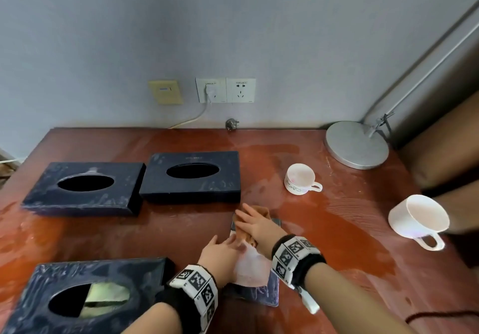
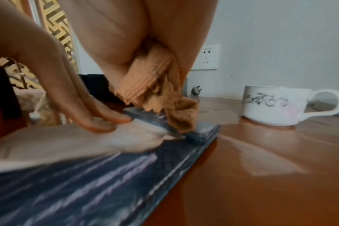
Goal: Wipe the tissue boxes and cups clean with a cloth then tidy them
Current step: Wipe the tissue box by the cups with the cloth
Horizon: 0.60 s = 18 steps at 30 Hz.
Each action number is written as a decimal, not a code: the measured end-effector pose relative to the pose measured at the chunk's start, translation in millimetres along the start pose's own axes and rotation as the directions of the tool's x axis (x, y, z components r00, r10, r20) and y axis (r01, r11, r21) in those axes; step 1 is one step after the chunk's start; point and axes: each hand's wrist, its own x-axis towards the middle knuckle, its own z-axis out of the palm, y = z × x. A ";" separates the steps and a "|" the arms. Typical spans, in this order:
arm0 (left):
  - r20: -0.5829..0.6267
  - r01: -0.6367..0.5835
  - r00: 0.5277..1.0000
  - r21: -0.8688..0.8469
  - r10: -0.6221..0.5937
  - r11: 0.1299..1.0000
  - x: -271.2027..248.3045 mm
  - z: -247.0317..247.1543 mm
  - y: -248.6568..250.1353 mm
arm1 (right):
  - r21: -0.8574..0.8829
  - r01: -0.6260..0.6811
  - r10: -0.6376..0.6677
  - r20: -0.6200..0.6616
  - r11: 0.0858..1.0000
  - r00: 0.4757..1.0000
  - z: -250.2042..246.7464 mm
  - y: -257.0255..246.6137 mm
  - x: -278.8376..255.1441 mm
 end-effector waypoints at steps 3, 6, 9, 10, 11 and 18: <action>0.026 0.003 1.000 -0.021 -0.002 1.000 -9.9 10.4 -0.3 | 0.074 0.053 -0.052 -0.013 0.996 0.999 21.1 10.4 5.6; -0.008 0.004 1.000 -0.028 -0.004 1.000 -11.6 13.1 0.2 | 0.062 0.044 -0.043 -0.017 0.997 0.999 28.6 31.8 -15.8; -0.038 0.005 0.999 -0.046 -0.006 0.999 -8.1 16.8 -1.1 | 0.089 -0.117 0.118 -0.004 0.989 0.993 28.1 64.1 -49.4; -0.043 0.005 0.999 -0.053 -0.007 0.999 -8.0 17.6 -1.5 | 0.083 -0.172 0.170 0.024 0.982 0.985 23.1 72.3 -58.6; -0.044 0.005 0.999 -0.056 -0.008 0.998 -7.6 18.6 -1.7 | 0.075 -0.209 0.206 0.044 0.975 0.977 17.8 78.2 -63.4; -0.082 0.027 0.996 -0.040 -0.030 0.999 -3.9 20.8 5.3 | 0.228 0.007 0.054 -0.261 0.974 0.964 -20.3 1.3 -24.9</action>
